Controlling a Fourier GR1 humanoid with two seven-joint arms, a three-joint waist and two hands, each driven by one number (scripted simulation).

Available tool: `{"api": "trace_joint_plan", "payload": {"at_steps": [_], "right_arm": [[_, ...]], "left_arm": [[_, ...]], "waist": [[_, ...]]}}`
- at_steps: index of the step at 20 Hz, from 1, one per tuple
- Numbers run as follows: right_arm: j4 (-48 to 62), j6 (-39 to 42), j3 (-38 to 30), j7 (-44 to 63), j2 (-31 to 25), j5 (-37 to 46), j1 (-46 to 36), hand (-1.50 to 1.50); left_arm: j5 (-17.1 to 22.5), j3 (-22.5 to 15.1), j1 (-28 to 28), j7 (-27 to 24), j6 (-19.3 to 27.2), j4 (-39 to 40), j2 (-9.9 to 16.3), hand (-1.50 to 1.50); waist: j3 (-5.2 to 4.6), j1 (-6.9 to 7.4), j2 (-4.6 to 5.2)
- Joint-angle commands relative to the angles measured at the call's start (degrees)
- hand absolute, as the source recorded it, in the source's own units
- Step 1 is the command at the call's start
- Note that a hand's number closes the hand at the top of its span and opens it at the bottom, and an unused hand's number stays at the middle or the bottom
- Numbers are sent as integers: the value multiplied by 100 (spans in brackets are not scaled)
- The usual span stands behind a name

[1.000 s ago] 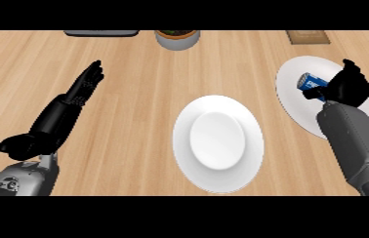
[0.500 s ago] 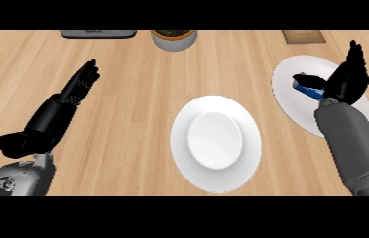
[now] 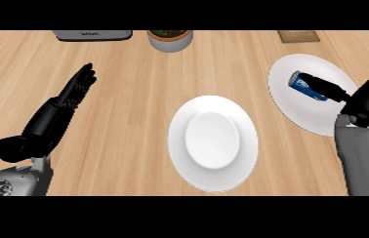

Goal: Pick the can from the plate and place it in the plate

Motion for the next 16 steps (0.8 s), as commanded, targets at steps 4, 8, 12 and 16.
{"api": "trace_joint_plan", "payload": {"at_steps": [4, 8, 12, 16], "right_arm": [[-2494, 518, -76, -503, 352, -936, 2152, -150], [-2889, 1414, -666, -375, -315, -1568, 2535, -150], [-3690, 1620, -816, -534, -27, -1776, 3391, -150], [-3685, 1997, -988, -810, 75, -1828, 3746, -150]], "left_arm": [[-32, 32, 240, -73, -108, -123, -38, 0], [-263, -41, -92, 40, -48, 41, -251, 0], [-311, 61, 167, -1, -159, -174, -226, 0], [-162, 267, 180, -160, -414, -120, -255, 0]], "waist": [[-5, 1, 0], [-4, 71, 32], [-5, 82, 31], [-5, 110, 39]]}}
